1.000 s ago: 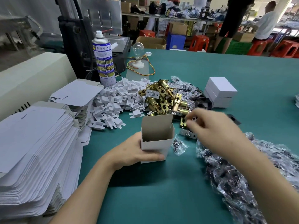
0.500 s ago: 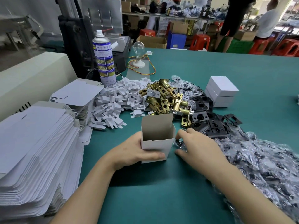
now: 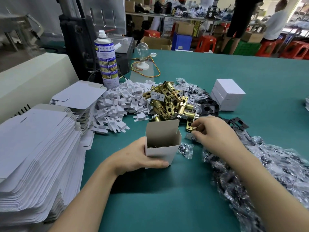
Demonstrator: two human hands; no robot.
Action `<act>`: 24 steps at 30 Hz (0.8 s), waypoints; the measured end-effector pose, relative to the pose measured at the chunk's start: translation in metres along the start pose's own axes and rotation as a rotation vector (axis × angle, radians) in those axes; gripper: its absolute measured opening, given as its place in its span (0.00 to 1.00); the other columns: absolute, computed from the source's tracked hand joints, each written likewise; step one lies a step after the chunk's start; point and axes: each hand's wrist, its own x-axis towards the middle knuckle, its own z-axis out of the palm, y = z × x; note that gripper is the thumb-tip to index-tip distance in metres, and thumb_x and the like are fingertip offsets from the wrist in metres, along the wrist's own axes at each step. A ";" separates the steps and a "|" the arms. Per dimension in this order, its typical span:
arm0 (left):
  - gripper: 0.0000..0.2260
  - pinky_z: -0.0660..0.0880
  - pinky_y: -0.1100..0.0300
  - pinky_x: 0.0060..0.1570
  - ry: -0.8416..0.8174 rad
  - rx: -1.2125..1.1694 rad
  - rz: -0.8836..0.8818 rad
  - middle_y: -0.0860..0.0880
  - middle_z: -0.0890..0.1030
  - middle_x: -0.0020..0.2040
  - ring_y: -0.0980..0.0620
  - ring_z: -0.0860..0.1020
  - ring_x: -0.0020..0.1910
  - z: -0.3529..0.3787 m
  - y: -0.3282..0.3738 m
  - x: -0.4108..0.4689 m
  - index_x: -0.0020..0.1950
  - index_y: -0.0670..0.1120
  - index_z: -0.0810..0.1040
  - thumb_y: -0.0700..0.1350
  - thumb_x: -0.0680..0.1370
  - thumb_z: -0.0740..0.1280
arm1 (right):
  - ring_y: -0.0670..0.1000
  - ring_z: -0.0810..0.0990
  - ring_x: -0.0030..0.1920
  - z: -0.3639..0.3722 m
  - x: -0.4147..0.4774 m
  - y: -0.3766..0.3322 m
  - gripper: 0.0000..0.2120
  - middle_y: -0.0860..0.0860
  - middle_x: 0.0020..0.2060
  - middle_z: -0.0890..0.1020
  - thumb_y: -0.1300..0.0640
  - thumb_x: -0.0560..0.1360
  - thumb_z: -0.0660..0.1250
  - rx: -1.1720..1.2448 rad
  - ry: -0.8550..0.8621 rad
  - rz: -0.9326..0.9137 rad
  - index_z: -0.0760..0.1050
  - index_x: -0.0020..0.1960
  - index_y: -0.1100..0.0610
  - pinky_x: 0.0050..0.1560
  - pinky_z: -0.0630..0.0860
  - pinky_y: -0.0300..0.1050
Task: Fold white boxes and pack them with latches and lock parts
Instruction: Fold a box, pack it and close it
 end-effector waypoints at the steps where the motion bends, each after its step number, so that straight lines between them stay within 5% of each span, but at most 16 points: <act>1: 0.28 0.71 0.39 0.72 -0.014 0.000 0.005 0.37 0.79 0.69 0.39 0.78 0.69 0.000 0.000 0.000 0.72 0.40 0.75 0.41 0.73 0.77 | 0.51 0.78 0.56 0.001 0.003 0.000 0.10 0.47 0.53 0.79 0.50 0.79 0.71 -0.040 -0.026 -0.011 0.82 0.59 0.49 0.57 0.78 0.50; 7: 0.27 0.72 0.45 0.71 -0.089 -0.004 0.012 0.34 0.77 0.69 0.50 0.76 0.64 -0.001 0.003 0.000 0.70 0.39 0.75 0.37 0.72 0.77 | 0.55 0.70 0.63 0.015 0.009 -0.002 0.11 0.49 0.51 0.71 0.49 0.81 0.69 -0.214 -0.105 -0.053 0.82 0.61 0.50 0.59 0.73 0.48; 10: 0.23 0.75 0.62 0.61 -0.142 0.023 0.021 0.50 0.82 0.60 0.57 0.78 0.58 -0.002 0.002 0.000 0.64 0.49 0.80 0.36 0.71 0.78 | 0.55 0.70 0.63 0.018 0.010 -0.001 0.10 0.50 0.54 0.74 0.50 0.81 0.69 -0.206 -0.089 -0.035 0.82 0.60 0.50 0.59 0.73 0.49; 13: 0.32 0.73 0.73 0.58 -0.182 0.017 0.062 0.66 0.83 0.59 0.68 0.79 0.58 -0.001 0.010 -0.003 0.62 0.67 0.82 0.31 0.72 0.77 | 0.55 0.71 0.64 0.019 0.010 -0.001 0.10 0.51 0.55 0.76 0.49 0.81 0.69 -0.187 -0.069 -0.025 0.83 0.59 0.50 0.60 0.74 0.50; 24: 0.33 0.73 0.75 0.58 -0.173 -0.028 0.101 0.69 0.83 0.59 0.70 0.79 0.58 0.001 0.017 -0.005 0.62 0.72 0.81 0.34 0.73 0.78 | 0.57 0.74 0.60 0.010 0.012 0.004 0.10 0.51 0.54 0.78 0.50 0.78 0.70 -0.198 0.055 0.057 0.80 0.59 0.49 0.55 0.74 0.52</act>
